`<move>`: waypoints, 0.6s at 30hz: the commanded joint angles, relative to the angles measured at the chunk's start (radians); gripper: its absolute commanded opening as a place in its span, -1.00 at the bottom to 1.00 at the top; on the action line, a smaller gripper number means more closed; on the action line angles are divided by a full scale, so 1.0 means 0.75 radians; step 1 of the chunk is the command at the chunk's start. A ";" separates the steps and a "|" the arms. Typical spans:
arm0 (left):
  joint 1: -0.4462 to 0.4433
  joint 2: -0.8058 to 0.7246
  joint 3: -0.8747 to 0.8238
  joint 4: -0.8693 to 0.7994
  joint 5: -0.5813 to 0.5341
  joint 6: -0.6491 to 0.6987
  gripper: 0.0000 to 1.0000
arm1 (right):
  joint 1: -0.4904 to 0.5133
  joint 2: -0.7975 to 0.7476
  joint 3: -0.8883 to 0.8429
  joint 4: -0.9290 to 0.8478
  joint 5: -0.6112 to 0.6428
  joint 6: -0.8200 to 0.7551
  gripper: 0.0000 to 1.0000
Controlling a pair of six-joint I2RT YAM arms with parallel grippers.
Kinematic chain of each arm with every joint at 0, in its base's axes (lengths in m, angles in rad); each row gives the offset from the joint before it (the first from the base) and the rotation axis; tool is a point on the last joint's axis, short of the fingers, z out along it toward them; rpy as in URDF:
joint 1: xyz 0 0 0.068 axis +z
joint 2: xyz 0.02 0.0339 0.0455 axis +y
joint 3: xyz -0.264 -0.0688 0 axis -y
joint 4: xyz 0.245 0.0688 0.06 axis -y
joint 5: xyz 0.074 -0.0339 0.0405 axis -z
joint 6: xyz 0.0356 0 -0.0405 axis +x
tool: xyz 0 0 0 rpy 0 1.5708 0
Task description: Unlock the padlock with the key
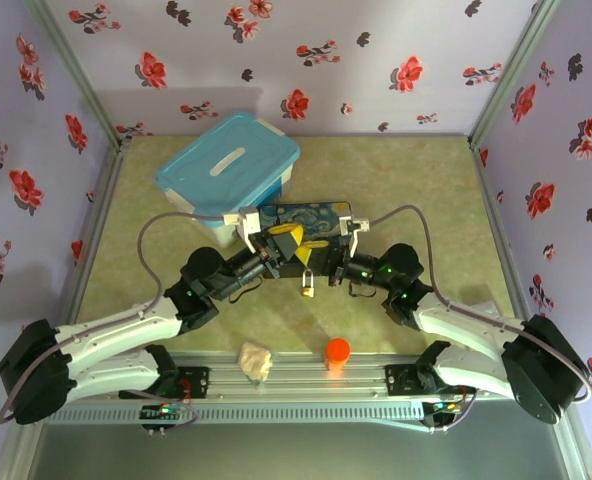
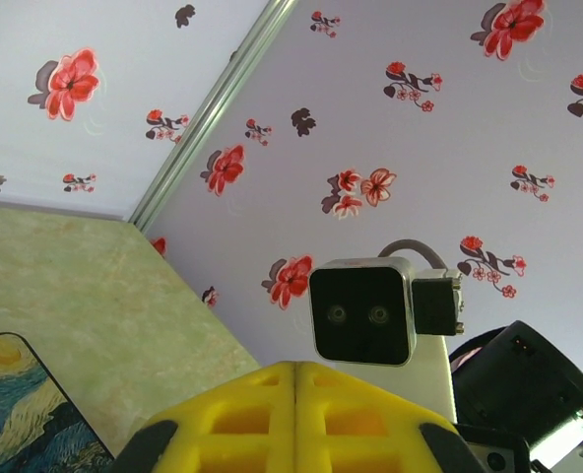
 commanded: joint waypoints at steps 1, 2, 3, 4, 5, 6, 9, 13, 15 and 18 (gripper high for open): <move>-0.005 -0.025 -0.022 0.076 -0.027 -0.016 -1.00 | 0.001 -0.024 -0.036 0.052 0.061 0.003 -0.96; -0.005 -0.024 -0.022 0.066 -0.030 -0.021 -1.00 | 0.001 -0.037 -0.043 0.034 0.068 -0.004 -0.99; -0.005 -0.025 -0.024 0.059 -0.039 -0.022 -1.00 | 0.001 -0.051 -0.048 0.010 0.078 -0.014 -1.00; -0.005 -0.028 -0.030 0.053 -0.047 -0.025 -0.76 | 0.000 -0.068 -0.052 -0.019 0.087 -0.025 -1.00; -0.005 -0.030 -0.035 0.048 -0.059 -0.024 -0.51 | 0.001 -0.084 -0.052 -0.052 0.100 -0.037 -1.00; -0.005 -0.039 -0.041 0.043 -0.080 -0.023 -0.38 | 0.001 -0.103 -0.051 -0.107 0.112 -0.055 -1.00; -0.003 -0.090 -0.063 -0.014 -0.167 -0.019 0.21 | 0.001 -0.164 -0.030 -0.351 0.181 -0.141 -1.00; 0.001 -0.155 0.059 -0.615 -0.435 -0.029 0.36 | 0.001 -0.237 0.053 -0.852 0.391 -0.295 -1.00; 0.002 -0.127 0.135 -0.865 -0.478 0.019 0.37 | -0.001 -0.240 0.097 -1.059 0.494 -0.363 -1.00; -0.004 -0.061 0.160 -1.000 -0.461 0.025 0.38 | -0.001 -0.237 0.113 -1.205 0.538 -0.425 -1.00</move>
